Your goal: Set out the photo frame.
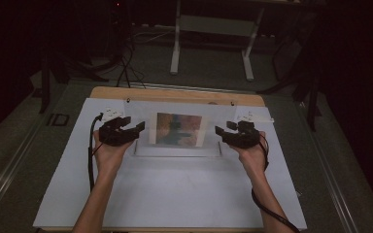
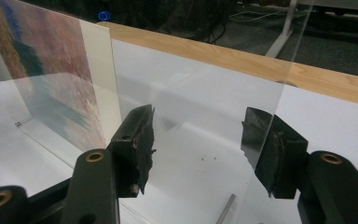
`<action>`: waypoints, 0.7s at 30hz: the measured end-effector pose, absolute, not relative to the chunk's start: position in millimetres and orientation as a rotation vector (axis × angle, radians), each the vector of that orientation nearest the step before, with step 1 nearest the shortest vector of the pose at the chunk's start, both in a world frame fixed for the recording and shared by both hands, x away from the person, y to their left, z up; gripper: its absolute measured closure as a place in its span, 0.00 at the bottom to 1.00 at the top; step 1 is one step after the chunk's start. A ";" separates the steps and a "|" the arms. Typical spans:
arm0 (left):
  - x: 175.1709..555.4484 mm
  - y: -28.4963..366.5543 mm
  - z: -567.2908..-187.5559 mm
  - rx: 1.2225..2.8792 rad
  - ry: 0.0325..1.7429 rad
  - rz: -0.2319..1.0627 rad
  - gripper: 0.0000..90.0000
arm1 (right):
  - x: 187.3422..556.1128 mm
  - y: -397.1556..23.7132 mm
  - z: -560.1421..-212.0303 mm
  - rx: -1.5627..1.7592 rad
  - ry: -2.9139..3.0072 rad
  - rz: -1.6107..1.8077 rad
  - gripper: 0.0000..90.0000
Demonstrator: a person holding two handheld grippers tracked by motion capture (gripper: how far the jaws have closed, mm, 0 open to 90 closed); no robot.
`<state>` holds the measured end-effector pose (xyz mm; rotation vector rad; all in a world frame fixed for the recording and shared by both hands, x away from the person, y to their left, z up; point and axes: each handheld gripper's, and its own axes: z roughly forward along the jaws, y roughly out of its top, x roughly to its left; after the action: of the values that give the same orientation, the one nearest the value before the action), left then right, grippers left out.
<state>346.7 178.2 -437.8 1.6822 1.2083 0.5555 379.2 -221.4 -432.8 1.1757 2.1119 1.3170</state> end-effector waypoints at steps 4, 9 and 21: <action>346.2 179.3 -439.5 1.685 1.201 0.550 0.43 | 376.3 -221.4 -433.6 1.182 2.116 1.316 0.48; 343.5 179.0 -443.1 1.678 1.192 0.554 0.43 | 374.6 -222.7 -438.1 1.182 2.114 1.325 0.48; 342.6 179.6 -445.8 1.659 1.187 0.548 0.42 | 373.9 -225.3 -440.6 1.167 2.117 1.343 0.48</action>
<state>342.6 179.6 -445.8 1.6592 1.1870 0.5481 373.9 -225.3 -440.6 1.1672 2.1172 1.3430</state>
